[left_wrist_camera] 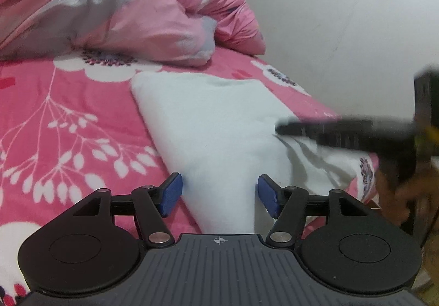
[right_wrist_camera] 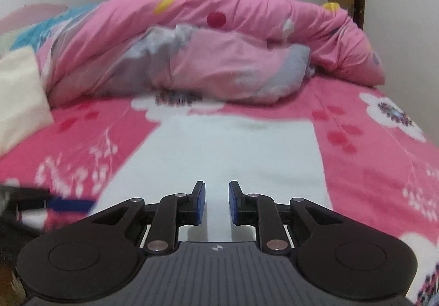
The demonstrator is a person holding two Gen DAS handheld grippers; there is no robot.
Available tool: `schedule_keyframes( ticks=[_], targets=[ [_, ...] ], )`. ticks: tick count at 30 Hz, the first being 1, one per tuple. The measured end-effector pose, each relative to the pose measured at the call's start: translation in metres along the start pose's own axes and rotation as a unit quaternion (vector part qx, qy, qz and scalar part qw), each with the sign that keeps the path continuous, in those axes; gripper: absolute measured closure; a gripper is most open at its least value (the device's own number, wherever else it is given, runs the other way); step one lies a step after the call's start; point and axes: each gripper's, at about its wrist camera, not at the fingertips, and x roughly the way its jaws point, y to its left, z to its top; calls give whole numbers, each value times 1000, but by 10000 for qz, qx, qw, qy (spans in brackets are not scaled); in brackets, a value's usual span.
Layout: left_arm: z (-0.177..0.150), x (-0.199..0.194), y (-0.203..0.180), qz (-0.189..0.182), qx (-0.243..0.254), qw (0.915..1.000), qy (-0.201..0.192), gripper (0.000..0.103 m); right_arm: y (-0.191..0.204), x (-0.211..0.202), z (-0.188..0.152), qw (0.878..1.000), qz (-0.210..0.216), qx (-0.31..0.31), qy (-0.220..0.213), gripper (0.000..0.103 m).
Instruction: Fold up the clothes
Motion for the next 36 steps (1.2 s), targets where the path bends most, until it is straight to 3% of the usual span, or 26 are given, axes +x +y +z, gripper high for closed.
schedule_keyframes(
  ticks=[1, 3, 6, 10, 12, 13, 20, 26, 32, 36],
  targets=[
    [0, 0, 0, 4, -14, 10000, 13, 42, -2, 7, -11, 9999, -13, -3, 130, 82],
    [-2, 0, 0, 16, 5, 10000, 19, 42, -6, 9, -25, 10000, 45, 46, -36, 82],
    [-3, 0, -1, 42, 23, 10000, 18, 41, -3, -8, -16, 9995, -23, 289, -133, 81],
    [-2, 0, 2, 28, -46, 10000, 30, 40, 10, -26, -24, 9985, 366, 94, -385, 81],
    [-1, -1, 1, 52, -65, 10000, 14, 40, 15, -5, -40, 9994, 295, -50, 158, 81],
    [0, -2, 1, 69, -63, 10000, -3, 39, 15, 0, -48, 9996, 272, -32, 116, 81],
    [2, -12, 2, 166, -86, 9997, -154, 29, 12, -5, -53, 9993, 315, 188, -73, 80],
    [4, -17, 1, 388, -108, 9989, -230, 2, 12, -6, -56, 9993, 321, 179, -114, 80],
    [7, -23, -1, 629, -130, 9975, -300, 0, 12, -5, -56, 9994, 297, 150, -131, 80],
    [7, -20, -2, 747, -132, 9971, -115, 0, 13, -6, -56, 9994, 282, 142, -134, 80]
  ],
)
